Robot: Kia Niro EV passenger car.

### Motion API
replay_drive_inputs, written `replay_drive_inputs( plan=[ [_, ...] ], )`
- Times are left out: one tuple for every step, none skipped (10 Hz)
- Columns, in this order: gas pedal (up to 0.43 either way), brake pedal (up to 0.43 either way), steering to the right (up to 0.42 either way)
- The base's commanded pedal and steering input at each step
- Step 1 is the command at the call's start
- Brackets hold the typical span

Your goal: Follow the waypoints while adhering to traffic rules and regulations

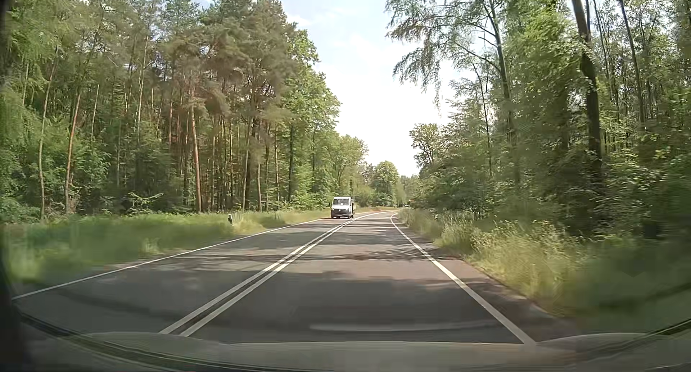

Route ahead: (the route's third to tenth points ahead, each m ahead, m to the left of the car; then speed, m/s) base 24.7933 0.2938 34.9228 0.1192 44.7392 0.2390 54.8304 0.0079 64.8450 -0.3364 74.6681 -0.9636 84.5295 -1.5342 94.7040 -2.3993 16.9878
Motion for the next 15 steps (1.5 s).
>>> replay_drive_inputs(
  plan=[
    [0.130,0.037,0.001],
    [0.130,0.037,0.001],
    [0.130,0.037,0.001],
    [0.130,0.037,0.001],
    [0.130,0.037,0.001],
    [0.130,0.030,0.002],
    [0.130,0.037,0.002],
    [0.130,0.037,0.002],
    [0.130,0.037,0.003],
    [0.130,0.037,0.003],
    [0.130,0.037,0.004],
    [0.130,0.037,0.005],
    [0.130,0.030,0.006],
    [0.130,0.030,0.006],
    [0.130,0.037,0.006]
  ],
)
